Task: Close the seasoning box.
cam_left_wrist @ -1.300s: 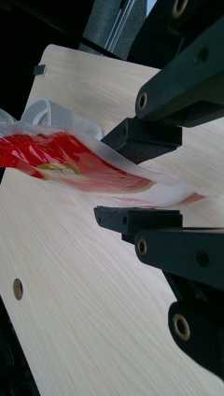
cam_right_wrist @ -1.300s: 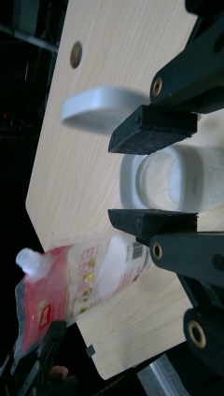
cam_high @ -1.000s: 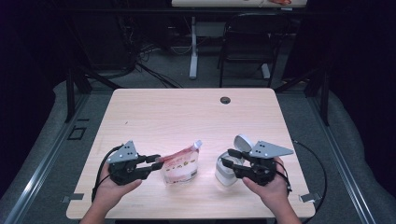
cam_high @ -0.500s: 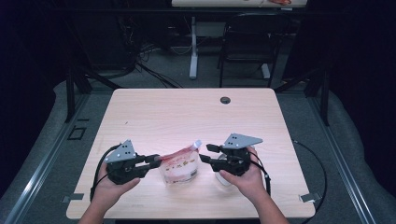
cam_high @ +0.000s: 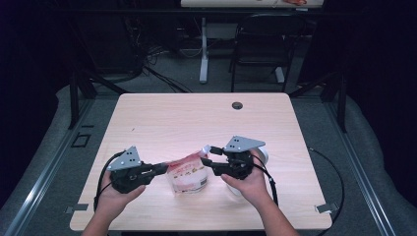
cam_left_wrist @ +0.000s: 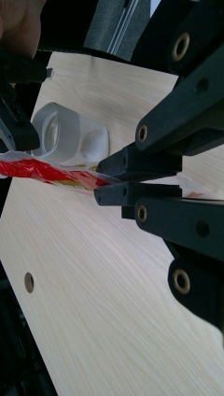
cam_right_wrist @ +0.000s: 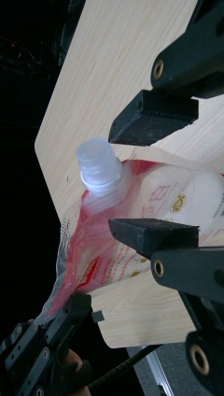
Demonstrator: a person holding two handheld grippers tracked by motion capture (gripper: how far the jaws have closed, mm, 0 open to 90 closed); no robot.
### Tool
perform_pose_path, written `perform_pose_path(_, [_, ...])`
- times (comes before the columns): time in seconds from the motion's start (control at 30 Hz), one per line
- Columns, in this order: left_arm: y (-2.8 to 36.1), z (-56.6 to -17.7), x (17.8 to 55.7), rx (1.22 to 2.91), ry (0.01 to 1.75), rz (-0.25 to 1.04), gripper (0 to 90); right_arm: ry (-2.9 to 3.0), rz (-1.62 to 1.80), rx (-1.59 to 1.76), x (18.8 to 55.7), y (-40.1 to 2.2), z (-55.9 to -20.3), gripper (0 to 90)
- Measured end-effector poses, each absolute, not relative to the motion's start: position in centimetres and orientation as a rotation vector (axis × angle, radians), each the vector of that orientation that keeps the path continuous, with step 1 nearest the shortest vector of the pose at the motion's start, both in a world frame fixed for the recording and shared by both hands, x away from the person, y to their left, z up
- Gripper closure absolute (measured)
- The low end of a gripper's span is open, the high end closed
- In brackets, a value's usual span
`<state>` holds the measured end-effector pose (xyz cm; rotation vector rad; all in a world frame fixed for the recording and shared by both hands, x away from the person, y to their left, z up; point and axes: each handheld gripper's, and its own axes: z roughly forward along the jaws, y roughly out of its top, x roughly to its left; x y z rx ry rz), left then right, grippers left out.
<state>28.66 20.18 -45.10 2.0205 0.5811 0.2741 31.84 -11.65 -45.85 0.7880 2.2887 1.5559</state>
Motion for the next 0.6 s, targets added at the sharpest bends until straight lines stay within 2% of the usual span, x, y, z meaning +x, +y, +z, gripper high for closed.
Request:
perform_pose_path(0.23, [20.2, -45.0, 28.7, 2.036, 0.565, 0.287, 89.9, 2.285, 1.543, 0.764, 32.1, -11.3, -45.8, 52.3])
perform_pose_path(0.6, [20.2, -45.0, 28.7, 2.045, 0.537, 0.287, 90.0, 2.297, 1.557, 0.764, 32.9, -11.3, -45.8, 47.5])
